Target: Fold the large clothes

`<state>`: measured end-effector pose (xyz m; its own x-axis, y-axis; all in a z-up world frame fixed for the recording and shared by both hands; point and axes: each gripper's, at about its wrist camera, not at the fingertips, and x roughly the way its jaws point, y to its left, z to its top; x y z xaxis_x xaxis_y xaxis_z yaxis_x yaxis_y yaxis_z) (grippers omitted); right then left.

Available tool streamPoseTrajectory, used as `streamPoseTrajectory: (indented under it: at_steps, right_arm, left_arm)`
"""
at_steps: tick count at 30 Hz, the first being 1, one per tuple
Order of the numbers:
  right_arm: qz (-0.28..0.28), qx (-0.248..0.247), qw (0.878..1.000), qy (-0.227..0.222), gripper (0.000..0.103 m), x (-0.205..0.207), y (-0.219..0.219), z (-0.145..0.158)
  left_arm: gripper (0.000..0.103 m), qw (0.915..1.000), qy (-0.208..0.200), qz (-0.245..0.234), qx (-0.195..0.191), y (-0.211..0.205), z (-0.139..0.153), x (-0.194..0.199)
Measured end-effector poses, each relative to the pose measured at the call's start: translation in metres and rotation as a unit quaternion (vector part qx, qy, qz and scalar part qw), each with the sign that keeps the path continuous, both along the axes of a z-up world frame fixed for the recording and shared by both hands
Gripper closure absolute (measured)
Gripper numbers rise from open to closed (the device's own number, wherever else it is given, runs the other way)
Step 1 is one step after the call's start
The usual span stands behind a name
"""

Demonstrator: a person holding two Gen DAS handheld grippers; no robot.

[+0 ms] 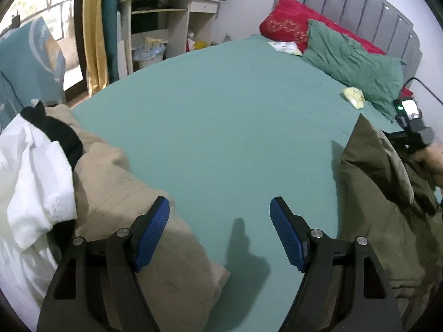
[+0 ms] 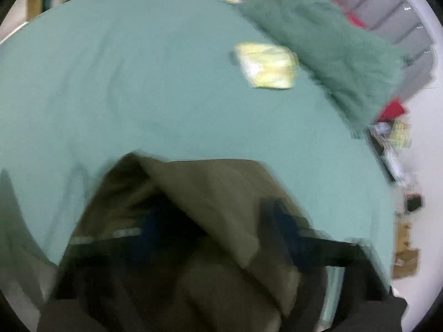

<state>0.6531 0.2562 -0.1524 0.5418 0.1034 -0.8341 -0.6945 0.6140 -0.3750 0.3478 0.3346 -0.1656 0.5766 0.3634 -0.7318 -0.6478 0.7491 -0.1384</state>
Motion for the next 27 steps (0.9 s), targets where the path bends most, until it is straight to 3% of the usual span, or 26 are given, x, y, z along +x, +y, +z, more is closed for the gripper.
streamPoseTrajectory:
  at_steps: [1,4,6,8,10,13,16,19,24,27]
  right_arm:
    - [-0.008,0.003,1.000,-0.020,0.093,-0.003,-0.001,0.004]
    - [-0.029,0.070,0.989,-0.128,0.098,-0.028,-0.022,0.042]
    - [-0.054,0.121,0.972,-0.195,0.098,-0.052,-0.050,0.080]
    - [-0.060,0.186,0.940,-0.281,0.098,-0.093,-0.093,0.128]
    - [-0.057,0.207,0.914,-0.345,0.098,-0.134,-0.128,0.155]
    - [-0.055,0.206,0.899,-0.383,0.098,-0.205,-0.182,0.167]
    - [-0.071,0.200,0.899,-0.383,0.098,-0.277,-0.236,0.149]
    - [-0.087,0.192,0.907,-0.364,0.098,-0.336,-0.276,0.116]
    - [-0.102,0.160,0.939,-0.285,0.098,-0.387,-0.310,0.045]
    - [-0.107,0.168,0.960,-0.195,0.095,-0.407,-0.322,0.019]
  left_arm:
    - [0.024,1.0000,0.003,-0.004,0.007,-0.002,0.000,0.000]
    - [0.024,0.9999,0.004,-0.011,0.008,-0.008,0.000,0.004]
    - [0.024,0.9998,-0.003,-0.017,-0.010,-0.011,0.004,0.003]
    - [0.024,0.9995,-0.019,-0.023,-0.011,-0.018,0.012,-0.002]
    - [0.024,0.9991,-0.022,-0.034,-0.006,-0.029,0.020,-0.002]
    - [0.025,0.9973,-0.039,-0.055,-0.030,-0.045,0.032,-0.004]
    - [0.024,0.9957,-0.044,-0.080,-0.020,-0.071,0.040,-0.009]
    - [0.024,0.9926,-0.053,-0.106,-0.026,-0.097,0.046,-0.013]
    - [0.024,0.9866,-0.059,-0.151,-0.016,-0.140,0.049,-0.016]
    - [0.024,0.9834,-0.050,-0.173,-0.020,-0.159,0.043,-0.014]
